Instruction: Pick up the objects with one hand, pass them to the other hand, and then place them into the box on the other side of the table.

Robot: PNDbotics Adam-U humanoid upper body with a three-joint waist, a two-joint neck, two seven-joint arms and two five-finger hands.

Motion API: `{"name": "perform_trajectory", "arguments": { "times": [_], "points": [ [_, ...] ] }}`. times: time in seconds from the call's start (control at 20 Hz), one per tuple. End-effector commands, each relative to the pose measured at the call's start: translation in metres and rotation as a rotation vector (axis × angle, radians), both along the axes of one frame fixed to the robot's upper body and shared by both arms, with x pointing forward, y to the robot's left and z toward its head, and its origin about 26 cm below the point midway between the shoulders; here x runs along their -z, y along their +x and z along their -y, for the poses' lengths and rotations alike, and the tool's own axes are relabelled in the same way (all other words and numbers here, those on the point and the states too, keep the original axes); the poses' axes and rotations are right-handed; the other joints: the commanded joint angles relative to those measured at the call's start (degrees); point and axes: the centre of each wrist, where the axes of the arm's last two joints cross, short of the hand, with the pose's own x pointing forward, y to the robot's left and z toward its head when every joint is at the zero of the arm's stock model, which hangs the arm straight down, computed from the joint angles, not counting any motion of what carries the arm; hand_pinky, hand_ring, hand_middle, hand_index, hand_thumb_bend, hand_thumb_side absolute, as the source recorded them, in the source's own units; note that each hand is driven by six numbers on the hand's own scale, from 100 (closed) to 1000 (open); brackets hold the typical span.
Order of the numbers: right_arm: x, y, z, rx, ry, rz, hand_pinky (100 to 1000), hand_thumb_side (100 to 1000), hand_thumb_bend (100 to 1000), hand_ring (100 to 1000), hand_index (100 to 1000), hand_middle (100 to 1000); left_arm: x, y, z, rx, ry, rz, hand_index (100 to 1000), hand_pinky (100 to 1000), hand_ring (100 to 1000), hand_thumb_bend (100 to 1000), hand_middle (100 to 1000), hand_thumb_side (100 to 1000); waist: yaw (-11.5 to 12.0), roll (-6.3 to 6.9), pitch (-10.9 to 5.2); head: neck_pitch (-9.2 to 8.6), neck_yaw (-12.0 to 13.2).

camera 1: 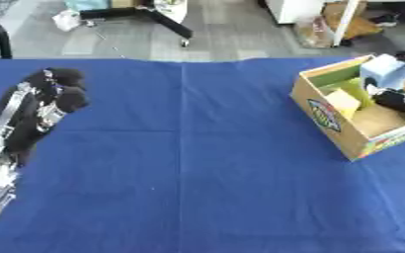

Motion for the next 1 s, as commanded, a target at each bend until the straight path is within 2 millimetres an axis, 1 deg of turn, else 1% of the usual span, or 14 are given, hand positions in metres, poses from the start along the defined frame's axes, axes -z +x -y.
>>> {"name": "perform_trajectory", "arguments": {
  "times": [0.05,0.15,0.2,0.45,0.7,0.8,0.9,0.95,1.0],
  "points": [
    [-0.014,0.001,0.015,0.044,-0.014,0.018,864,613,273,973,844,965,-0.005,-0.001,-0.003,-0.046,-0.002,0.052,713,685,542,1000,564,638,0.2,0.56,-0.82,-0.07,-0.01],
    [-0.016,-0.002,0.02,0.044,-0.014,0.027,883,621,280,990,859,1000,0.0,-0.002,-0.004,-0.073,-0.016,0.059,714,685,543,1000,564,641,0.31,0.48,-0.88,0.12,0.14],
    [-0.019,-0.003,0.023,0.039,-0.017,0.033,888,613,289,994,865,1000,0.002,-0.002,-0.005,-0.084,-0.021,0.063,713,686,544,1000,564,642,0.34,0.45,-0.9,0.14,0.19],
    [-0.043,-0.01,0.035,0.015,-0.058,0.094,897,575,319,1000,878,1000,0.011,-0.003,-0.008,-0.121,-0.035,0.08,713,687,545,1000,564,646,0.34,0.19,-1.1,0.47,0.24],
    [-0.064,-0.016,0.041,0.001,-0.075,0.131,912,541,342,1000,885,1000,0.017,-0.003,-0.009,-0.134,-0.045,0.087,713,688,547,1000,564,646,0.25,-0.05,-1.33,0.59,-0.04],
    [-0.069,-0.018,0.043,-0.003,-0.073,0.13,921,524,362,1000,890,1000,0.02,-0.003,-0.009,-0.138,-0.047,0.084,713,688,547,1000,564,646,0.24,-0.16,-1.38,0.43,-0.36],
    [-0.071,-0.02,0.046,-0.01,-0.071,0.115,927,541,368,1000,893,1000,0.022,-0.003,-0.01,-0.139,-0.052,0.083,713,688,547,1000,564,646,0.25,-0.25,-1.41,0.29,-0.62],
    [-0.071,-0.021,0.047,-0.014,-0.071,0.104,939,557,389,1000,903,1000,0.023,-0.003,-0.01,-0.14,-0.054,0.083,714,689,547,1000,564,647,0.28,-0.29,-1.4,0.16,-0.8],
    [-0.071,-0.022,0.049,-0.018,-0.074,0.087,945,541,406,1000,915,1000,0.024,-0.003,-0.01,-0.141,-0.056,0.083,714,689,548,1000,564,647,0.31,-0.33,-1.39,0.06,-0.94]
  ]
}}
